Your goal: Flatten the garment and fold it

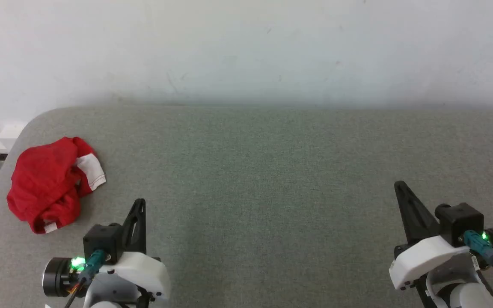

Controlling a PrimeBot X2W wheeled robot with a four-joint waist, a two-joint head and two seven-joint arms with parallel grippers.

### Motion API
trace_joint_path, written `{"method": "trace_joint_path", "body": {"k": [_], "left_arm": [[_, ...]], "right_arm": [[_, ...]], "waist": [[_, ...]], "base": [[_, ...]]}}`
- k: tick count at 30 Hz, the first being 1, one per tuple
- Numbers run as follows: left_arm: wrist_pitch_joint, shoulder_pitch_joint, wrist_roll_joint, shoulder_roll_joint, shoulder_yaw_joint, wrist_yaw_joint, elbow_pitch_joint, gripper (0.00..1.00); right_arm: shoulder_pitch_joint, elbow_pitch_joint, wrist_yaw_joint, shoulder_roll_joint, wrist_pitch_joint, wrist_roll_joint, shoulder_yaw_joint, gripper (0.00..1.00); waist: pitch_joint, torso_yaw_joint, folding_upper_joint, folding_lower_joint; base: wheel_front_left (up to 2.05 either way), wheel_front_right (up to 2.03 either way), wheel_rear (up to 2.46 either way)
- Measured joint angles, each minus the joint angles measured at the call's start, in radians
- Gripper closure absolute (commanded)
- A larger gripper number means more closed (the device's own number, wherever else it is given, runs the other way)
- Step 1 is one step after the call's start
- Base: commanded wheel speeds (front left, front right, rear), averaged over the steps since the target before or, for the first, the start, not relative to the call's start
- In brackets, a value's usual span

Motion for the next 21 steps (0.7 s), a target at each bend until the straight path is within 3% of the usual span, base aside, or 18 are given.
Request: {"method": "trace_joint_path", "body": {"k": [21], "left_arm": [[0.000,0.000,0.000,0.000,0.000,0.000,0.000,1.00]], "right_arm": [[0.000,0.000,0.000,0.000,0.000,0.000,0.000,1.00]], "waist": [[0.000,0.000,0.0000,0.0000]], "base": [[0.00,0.00,0.00]]}}
